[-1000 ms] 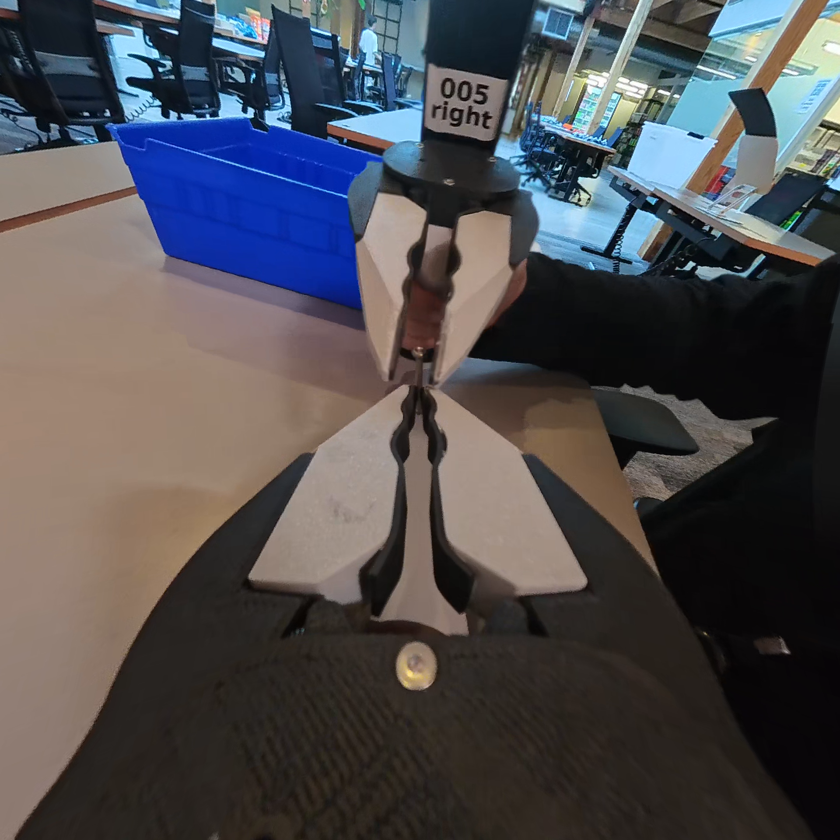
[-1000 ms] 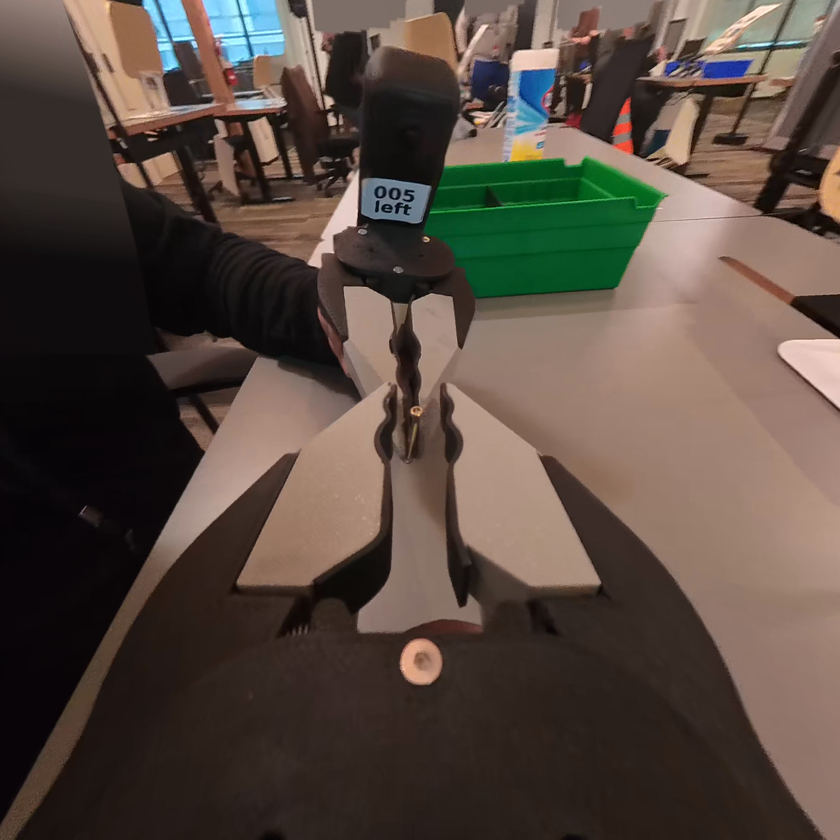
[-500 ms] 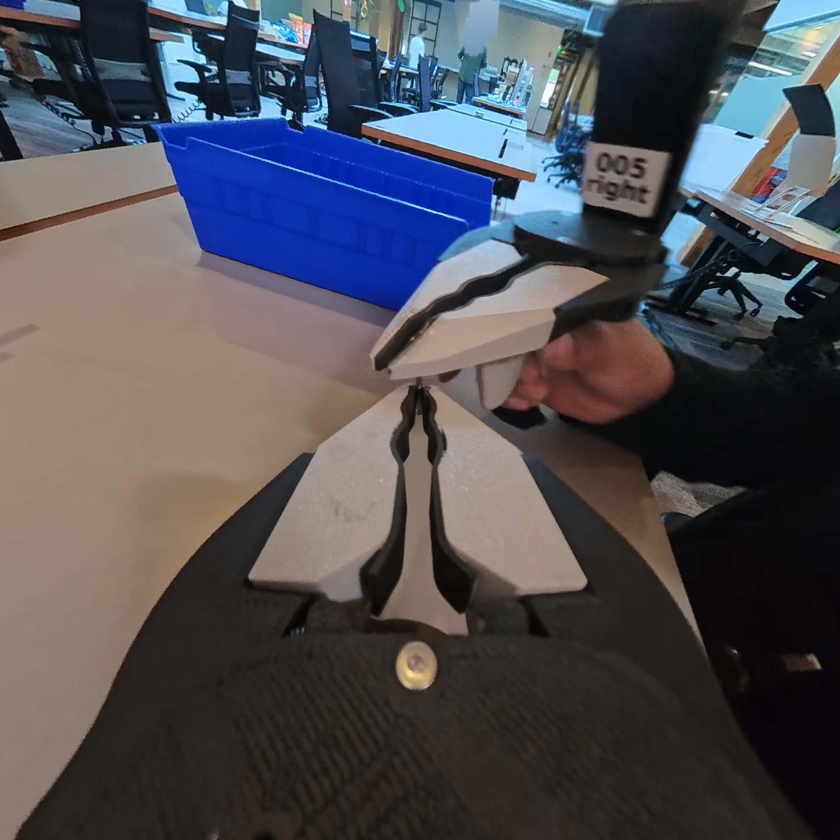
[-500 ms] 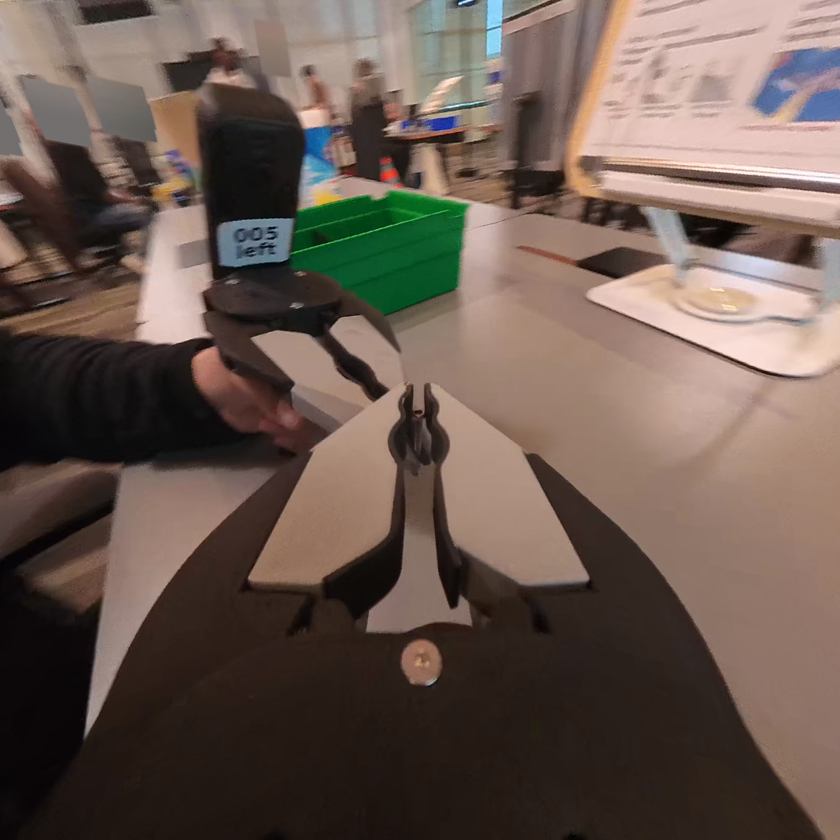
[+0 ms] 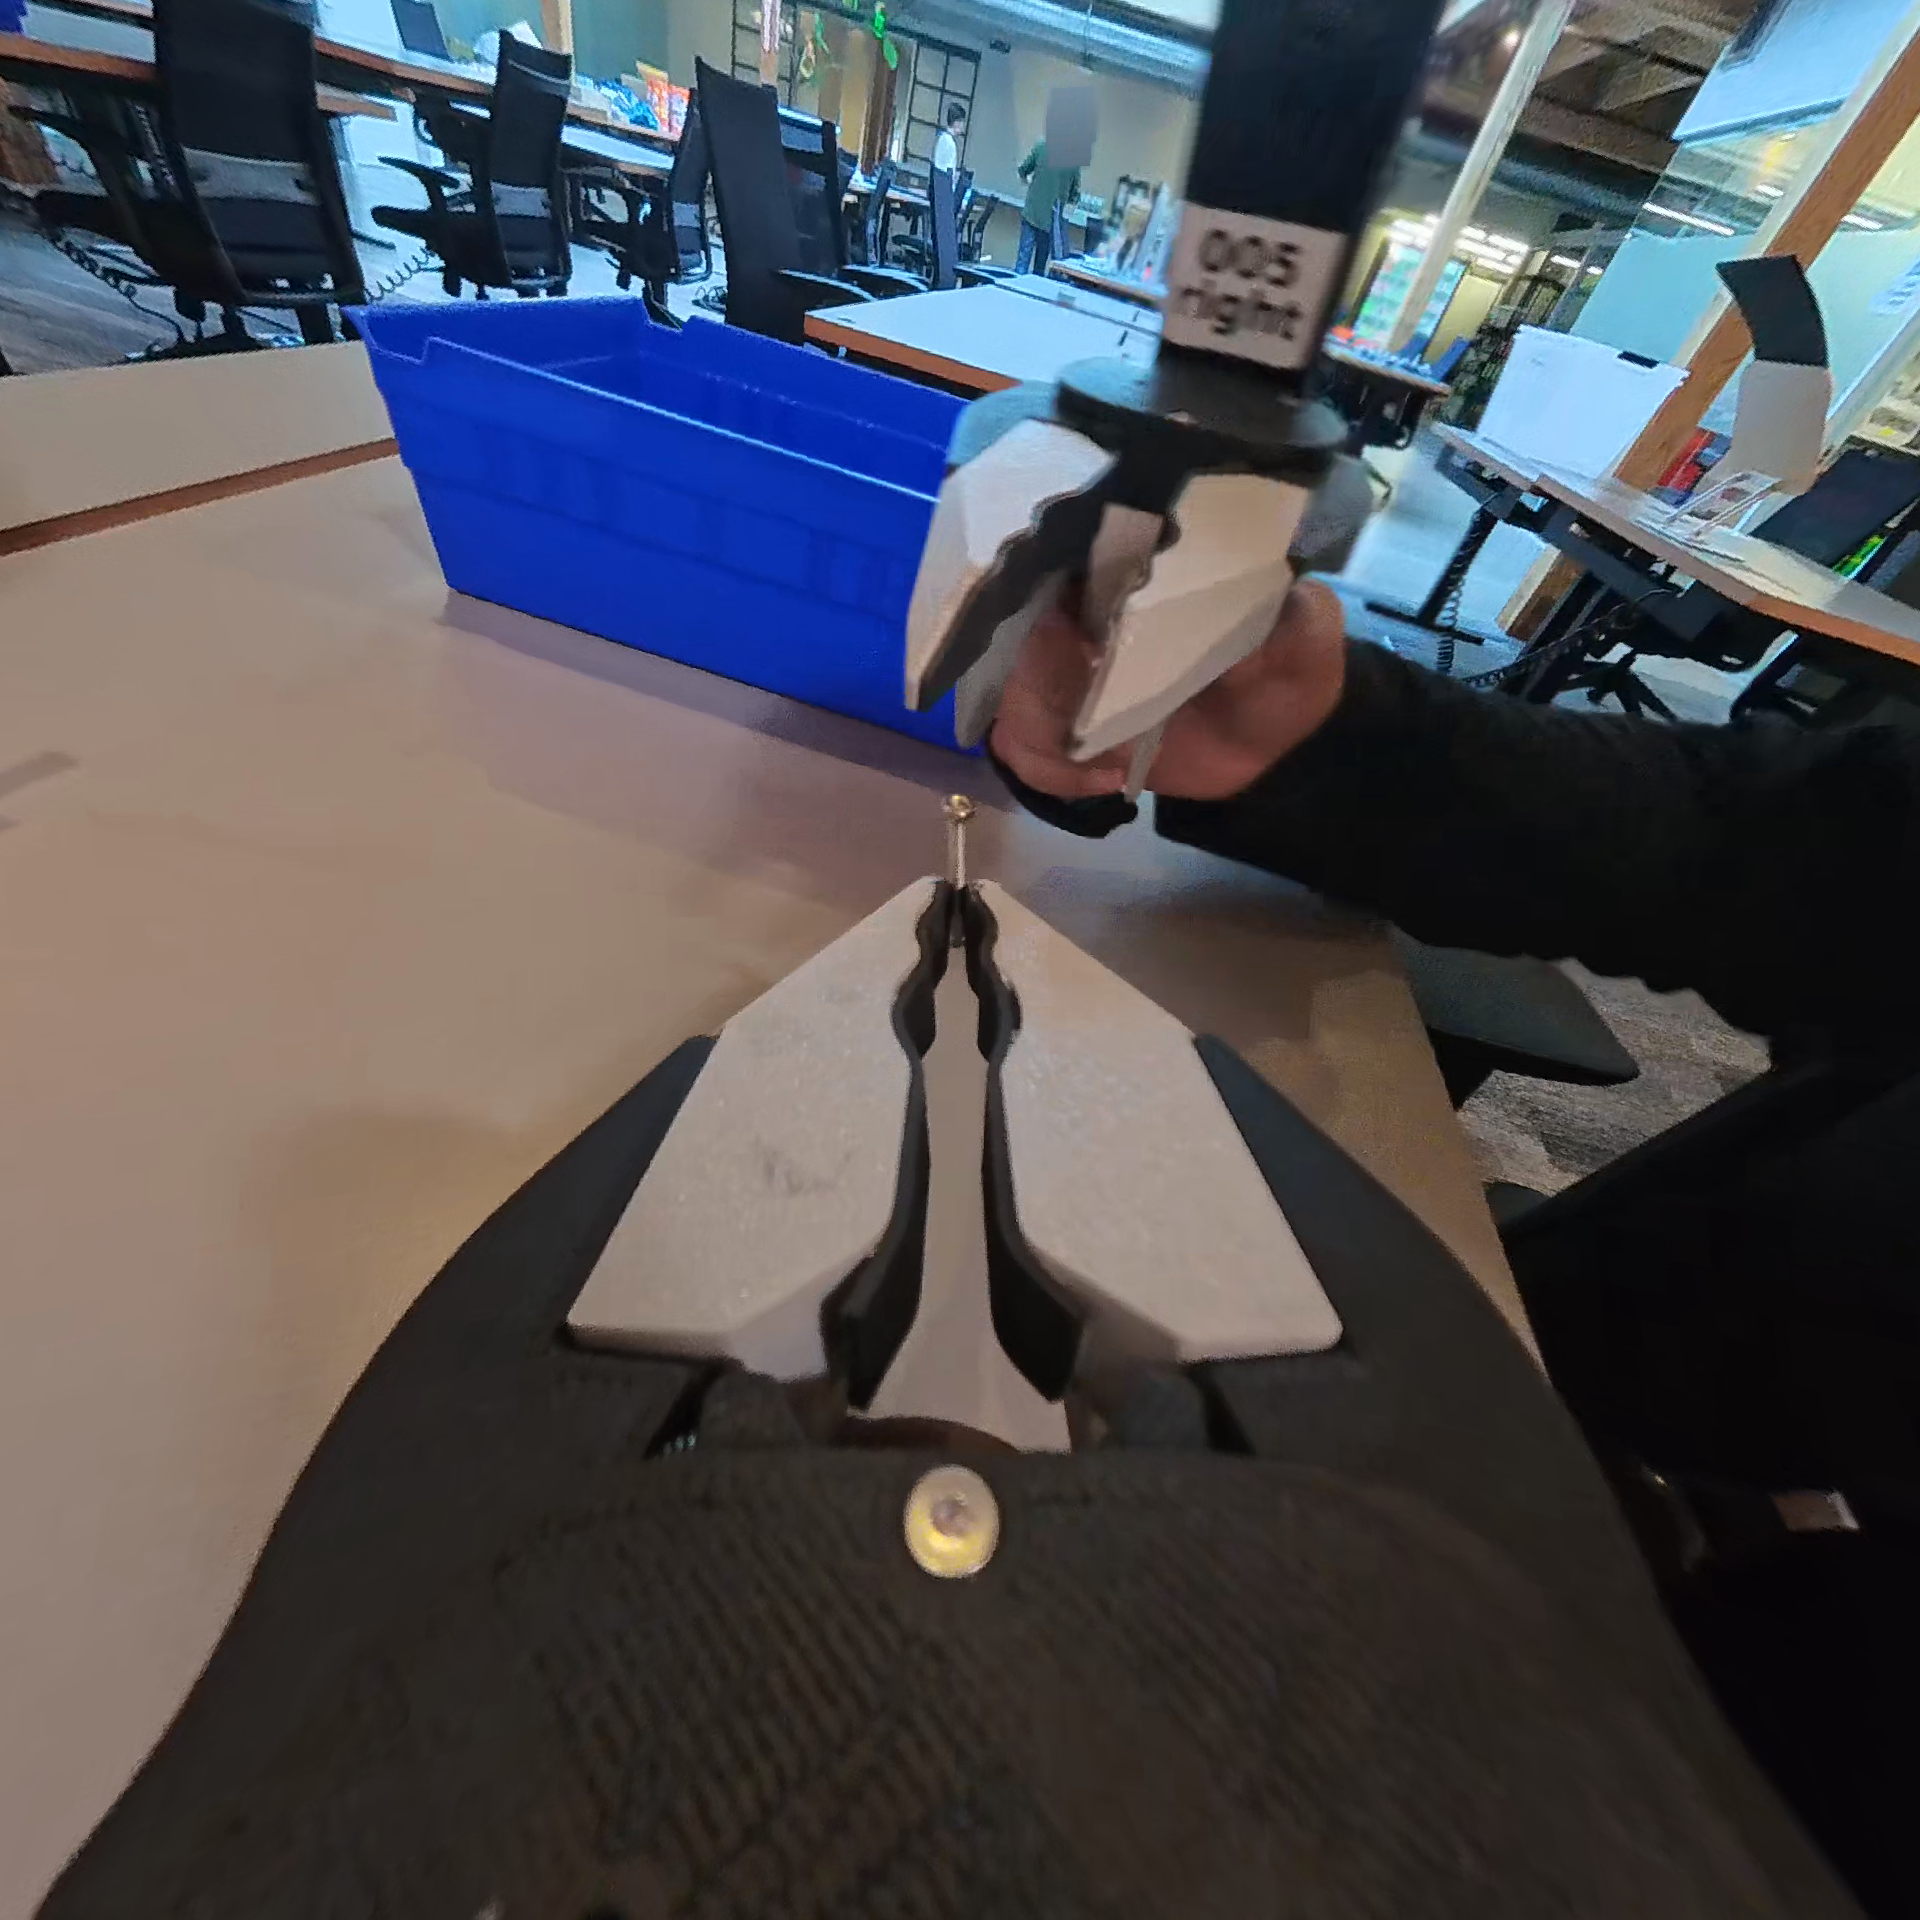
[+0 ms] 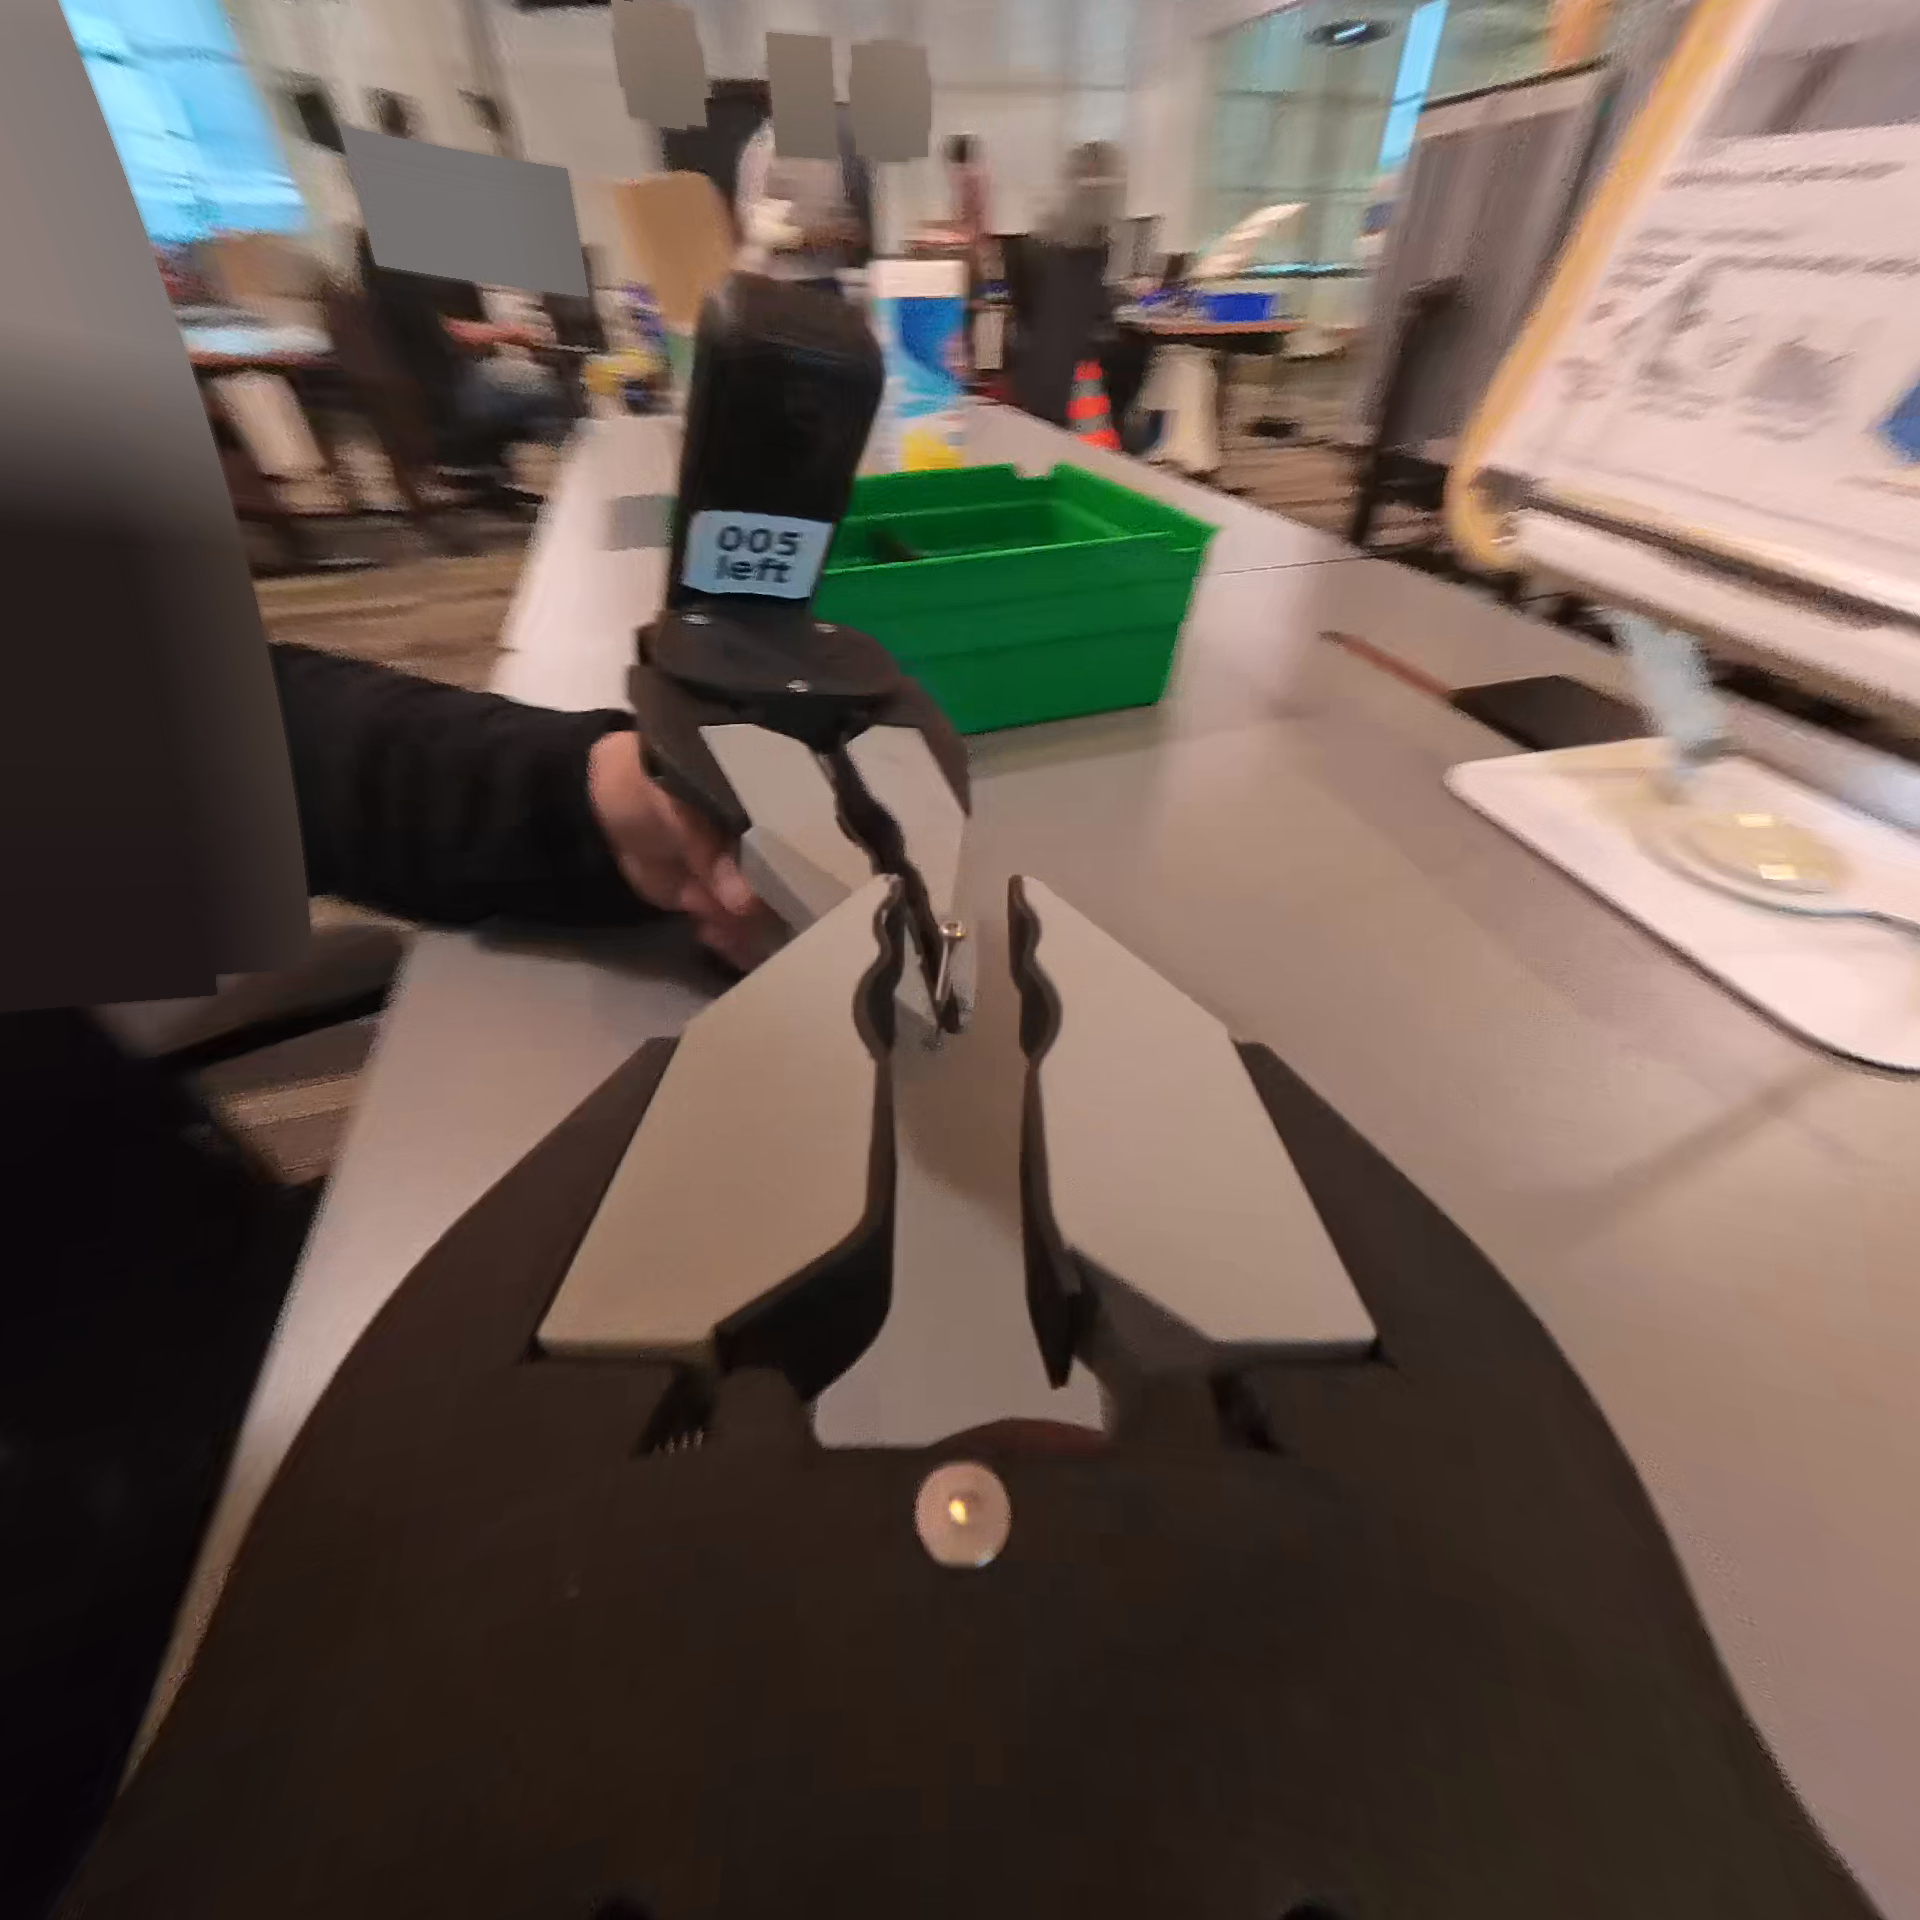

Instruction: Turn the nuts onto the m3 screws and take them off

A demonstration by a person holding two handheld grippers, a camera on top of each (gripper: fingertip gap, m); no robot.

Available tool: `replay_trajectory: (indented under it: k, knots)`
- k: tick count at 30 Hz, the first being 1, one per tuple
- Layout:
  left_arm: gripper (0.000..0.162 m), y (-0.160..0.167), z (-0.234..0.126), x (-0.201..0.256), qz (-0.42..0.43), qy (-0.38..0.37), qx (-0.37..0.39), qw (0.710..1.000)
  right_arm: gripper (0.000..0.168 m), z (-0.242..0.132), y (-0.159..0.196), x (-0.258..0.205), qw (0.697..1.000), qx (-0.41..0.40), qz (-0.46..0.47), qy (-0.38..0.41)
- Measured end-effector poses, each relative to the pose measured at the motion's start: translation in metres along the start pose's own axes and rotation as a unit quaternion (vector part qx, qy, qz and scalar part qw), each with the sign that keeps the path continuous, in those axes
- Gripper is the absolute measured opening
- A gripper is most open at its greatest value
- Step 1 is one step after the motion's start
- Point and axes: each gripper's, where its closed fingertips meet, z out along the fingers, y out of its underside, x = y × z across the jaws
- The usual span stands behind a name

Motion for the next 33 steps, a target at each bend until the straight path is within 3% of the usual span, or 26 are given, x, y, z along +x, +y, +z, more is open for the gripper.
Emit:
replay_trajectory:
  k: [2,5,13,17,20,23,25,28,33]
  knots:
    - [0.000,-0.001,0.001,0.003,0.004,0.003,0.000,1.000,0.021,-0.002,0.000,-0.007,0.996,-0.002,0.027,-0.087]
    - [0.000,0.000,0.002,0.007,0.007,0.011,-0.002,1.000,0.017,0.000,0.000,-0.013,0.990,0.004,0.018,-0.141]
    - [0.000,-0.001,0.002,0.008,0.011,0.011,-0.002,1.000,0.002,0.015,0.013,-0.015,0.984,-0.018,0.014,-0.177]
    - [0.000,-0.002,0.001,0.004,0.013,-0.004,0.002,1.000,0.002,0.018,0.011,-0.009,0.993,-0.005,0.058,-0.102]
    - [0.000,0.001,0.003,0.000,0.016,-0.019,-0.005,1.000,0.002,0.021,0.014,0.000,0.997,0.009,0.071,0.034]
    - [0.000,0.006,0.005,-0.004,0.024,-0.033,-0.018,0.999,0.002,0.020,0.021,0.010,0.980,0.012,0.067,0.186]
    - [0.000,0.005,0.005,-0.001,0.018,-0.024,-0.013,0.999,0.006,0.020,0.019,0.009,0.971,0.028,0.061,0.228]
    - [0.000,0.004,0.004,0.000,0.022,-0.018,-0.011,1.000,0.031,0.020,0.008,-0.004,0.986,0.033,0.022,0.161]
    - [0.000,0.000,0.002,0.009,0.014,0.011,-0.005,1.000,0.032,0.006,0.007,-0.014,1.000,-0.003,-0.025,-0.005]
